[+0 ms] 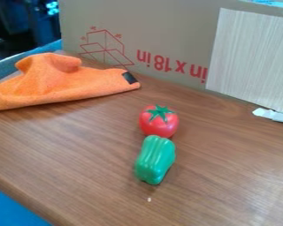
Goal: Unfold the cloth from top left to bottom right
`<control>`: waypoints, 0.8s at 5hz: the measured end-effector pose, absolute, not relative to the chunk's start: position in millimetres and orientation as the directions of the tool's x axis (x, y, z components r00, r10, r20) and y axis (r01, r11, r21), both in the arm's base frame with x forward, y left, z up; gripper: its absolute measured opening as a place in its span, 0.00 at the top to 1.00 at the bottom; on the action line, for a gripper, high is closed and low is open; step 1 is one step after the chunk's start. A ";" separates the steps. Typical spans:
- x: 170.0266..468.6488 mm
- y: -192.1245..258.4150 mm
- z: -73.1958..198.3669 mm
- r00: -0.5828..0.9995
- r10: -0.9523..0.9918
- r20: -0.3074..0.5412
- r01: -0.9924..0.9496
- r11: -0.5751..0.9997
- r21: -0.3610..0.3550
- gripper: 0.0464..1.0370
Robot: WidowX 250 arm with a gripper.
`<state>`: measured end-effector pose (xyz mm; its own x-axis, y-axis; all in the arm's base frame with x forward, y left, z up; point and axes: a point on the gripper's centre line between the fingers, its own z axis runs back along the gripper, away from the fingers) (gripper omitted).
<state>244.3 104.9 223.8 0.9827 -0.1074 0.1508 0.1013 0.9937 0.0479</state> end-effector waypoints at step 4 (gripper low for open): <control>333.7 202.5 208.3 0.900 -0.424 0.098 0.427 0.904 -0.009 0.04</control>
<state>333.7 202.5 208.3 0.9004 -0.4238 0.0982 0.4266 0.9044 -0.0087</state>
